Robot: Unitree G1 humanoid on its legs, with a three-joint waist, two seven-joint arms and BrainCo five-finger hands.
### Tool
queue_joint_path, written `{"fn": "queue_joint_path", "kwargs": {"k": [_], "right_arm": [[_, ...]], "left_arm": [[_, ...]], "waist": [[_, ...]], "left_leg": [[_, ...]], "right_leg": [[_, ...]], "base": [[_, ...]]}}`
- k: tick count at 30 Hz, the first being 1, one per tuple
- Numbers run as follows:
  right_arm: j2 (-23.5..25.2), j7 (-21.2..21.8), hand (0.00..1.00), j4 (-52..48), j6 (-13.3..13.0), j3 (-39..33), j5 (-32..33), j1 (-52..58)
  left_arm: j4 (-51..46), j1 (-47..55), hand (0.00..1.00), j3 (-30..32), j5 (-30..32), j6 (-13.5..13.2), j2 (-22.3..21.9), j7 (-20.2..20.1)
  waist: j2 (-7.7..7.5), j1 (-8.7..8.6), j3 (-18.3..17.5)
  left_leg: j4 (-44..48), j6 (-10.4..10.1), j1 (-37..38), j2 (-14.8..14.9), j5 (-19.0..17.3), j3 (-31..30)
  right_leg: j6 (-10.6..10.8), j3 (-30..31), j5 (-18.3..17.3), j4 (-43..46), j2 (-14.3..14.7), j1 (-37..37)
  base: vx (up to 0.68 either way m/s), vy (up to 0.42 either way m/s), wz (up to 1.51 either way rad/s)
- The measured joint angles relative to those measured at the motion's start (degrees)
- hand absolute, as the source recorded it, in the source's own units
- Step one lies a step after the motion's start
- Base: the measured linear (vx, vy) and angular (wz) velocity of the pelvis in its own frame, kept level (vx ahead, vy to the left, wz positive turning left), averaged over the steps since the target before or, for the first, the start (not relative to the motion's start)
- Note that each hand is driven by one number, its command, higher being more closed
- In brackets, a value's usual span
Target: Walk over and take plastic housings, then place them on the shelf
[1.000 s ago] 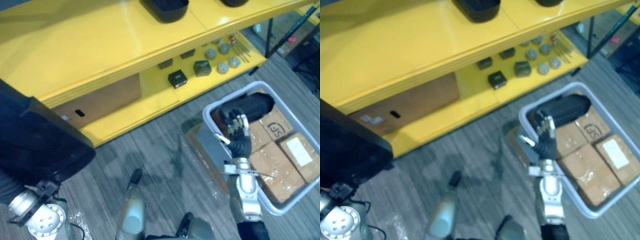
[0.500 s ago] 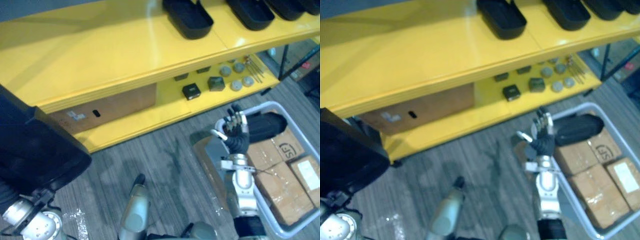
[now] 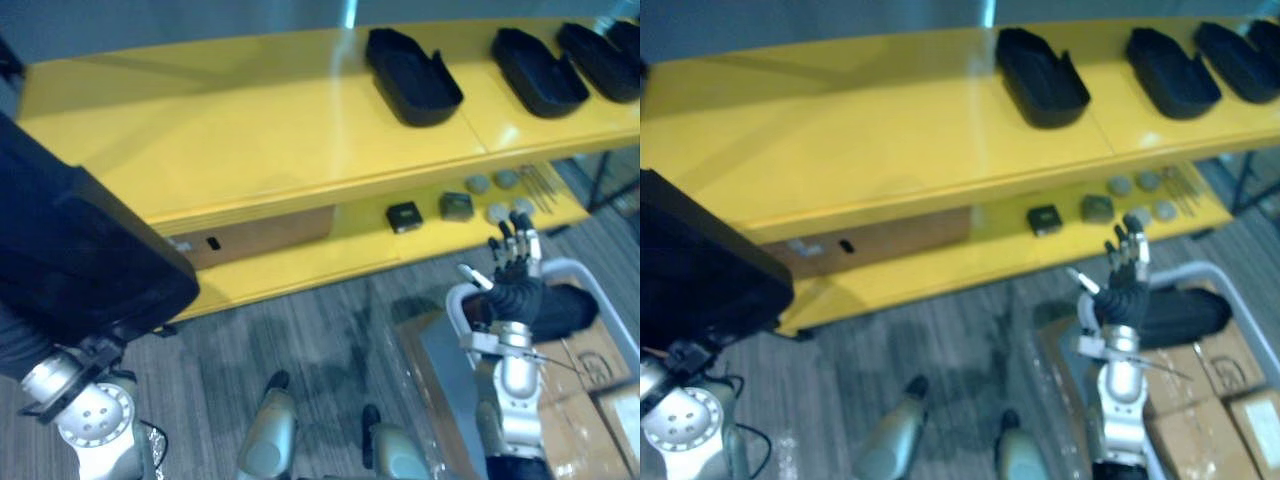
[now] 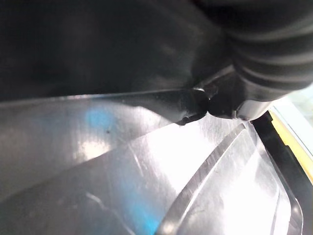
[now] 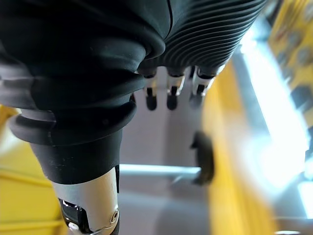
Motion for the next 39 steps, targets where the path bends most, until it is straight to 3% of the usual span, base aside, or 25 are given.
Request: {"fn": "queue_joint_path", "kwargs": {"k": [1,2,4,7,11,15,17,20,24,25,30,33,37,39], "right_arm": [[-0.2,-0.5,0.0,-1.3,-0.1,-0.3,0.0,-0.5],[-0.5,-0.9,0.0,-1.6,-0.1,-0.4,0.0,-0.9],[-2.0,-2.4,0.0,-1.5,0.0,-2.4,-0.4,-2.0],[-2.1,-3.5,0.0,-1.3,0.3,-5.7,0.0,-1.8],[-2.2,-3.5,0.0,-1.3,0.7,-7.3,0.2,-1.9],[-2.1,-3.5,0.0,-1.3,0.7,-7.3,0.2,-0.8],[-2.0,-3.5,0.0,-1.3,0.9,-7.2,0.2,1.2],[-1.8,-3.5,0.0,-1.3,1.2,-7.0,0.3,2.4],[-2.5,-3.3,0.0,-1.3,1.9,-7.0,0.7,3.5],[-2.9,-2.3,0.0,-1.3,1.9,-7.0,2.9,3.9],[-2.9,3.7,0.0,-1.6,3.2,-4.9,5.3,9.0],[-3.1,9.6,0.0,-1.4,5.2,1.1,4.4,12.0],[-4.9,15.3,0.0,2.2,8.0,9.1,1.1,14.3],[-6.1,16.1,0.0,4.8,9.0,12.0,-2.8,14.8]], "left_arm": [[-1.0,1.8,1.0,-0.3,-0.4,0.0,-0.5,-0.1],[-1.2,2.3,1.0,-0.6,-0.5,0.0,-0.7,0.0],[-1.1,1.5,1.0,-2.2,-0.8,-0.3,-0.8,-0.1],[-0.9,0.2,1.0,-5.3,-0.7,-0.3,-0.6,0.0],[0.5,-2.1,1.0,-9.2,0.0,0.5,0.3,-0.6],[1.9,-4.5,1.0,-11.7,1.6,2.1,2.3,-3.6],[3.3,-6.7,1.0,-13.5,2.5,3.5,3.9,-6.2],[9.3,-11.9,1.0,-16.9,2.9,7.2,8.7,-10.5],[19.1,-23.6,1.0,-20.6,3.8,14.8,14.0,-14.6],[21.7,-27.3,1.0,-21.3,4.2,17.7,15.7,-15.0],[30.7,-39.7,1.0,-21.9,3.2,26.9,22.1,-14.2],[41.0,-47.8,1.0,-21.9,0.0,30.9,26.9,-11.9],[54.1,-58.7,1.0,-23.4,-2.9,32.9,33.0,-8.0],[58.3,-63.1,1.0,-26.1,-5.2,33.5,36.2,-7.7]], "waist": [[-0.88,0.36,-1.4],[-1.03,0.68,-1.7],[-1.04,0.22,-2.0],[-0.96,-1.33,-2.0],[-1.01,-1.7,-2.0],[-0.75,-2.33,-1.9],[-0.66,-3.69,-1.8],[-0.12,-5.02,-1.5],[0.99,-8.02,-0.7],[1.27,-8.58,0.0],[0.8,-11.19,0.4],[0.81,-13.0,0.4],[0.61,-14.69,1.6],[0.53,-15.01,2.7]], "left_leg": [[-4.1,-2.7,0.6,0.5,2.3,-0.2],[-6.4,-2.8,0.8,0.7,4.0,-0.1],[-12.6,-0.6,0.6,2.0,9.8,5.5],[-17.6,-0.5,1.9,2.8,15.2,11.8],[-21.8,-0.5,5.0,2.8,17.1,12.3],[-23.8,-0.6,6.1,2.5,17.4,15.7],[-25.1,-0.3,6.5,1.7,18.0,16.4],[-27.7,0.3,9.0,1.3,18.3,19.7],[-30.6,0.4,10.0,2.0,18.3,26.0],[-29.8,1.1,10.1,2.4,18.8,28.4],[-31.1,2.1,11.5,1.2,19.6,32.2],[-31.1,2.2,12.0,1.3,20.0,33.9],[-31.2,2.2,11.8,1.9,20.0,35.1],[-31.2,2.1,11.8,1.9,20.1,35.9]], "right_leg": [[-0.7,-1.1,-0.9,1.8,-0.2,-1.4],[-0.8,-1.6,-0.9,1.7,-0.3,-1.6],[-1.2,-6.3,-0.5,-0.8,-0.8,-0.7],[0.2,-10.8,0.3,-1.1,-1.0,1.6],[1.1,-10.0,0.8,2.7,-1.3,1.0],[1.1,-7.3,0.8,-0.6,-1.5,1.6],[1.1,-6.5,0.8,-2.2,-1.9,2.0],[0.7,-3.8,1.6,-5.2,-2.4,3.2],[1.0,-1.7,5.4,-11.5,-3.4,3.7],[1.4,-0.6,5.7,-11.4,-3.3,3.7],[2.5,3.4,6.3,-11.4,-4.2,2.4],[2.6,4.8,6.4,-11.2,-3.9,1.8],[2.3,6.8,6.7,-11.0,-3.3,0.4],[2.4,7.2,6.7,-10.9,-3.3,0.1]], "base": [[0.15,-0.303,0.66],[0.16,-0.276,0.73],[0.16,-0.269,1.06],[0.11,-0.103,1.04],[0.03,-0.001,0.32],[-0.01,0.052,-0.33],[-0.04,0.056,-0.19],[-0.09,0.099,-0.42],[-0.1,0.119,-0.33],[-0.05,0.1,-0.43],[0.0,0.071,-0.33],[0.03,0.007,-0.29],[0.03,-0.02,-0.22],[0.03,-0.009,-0.14]]}}
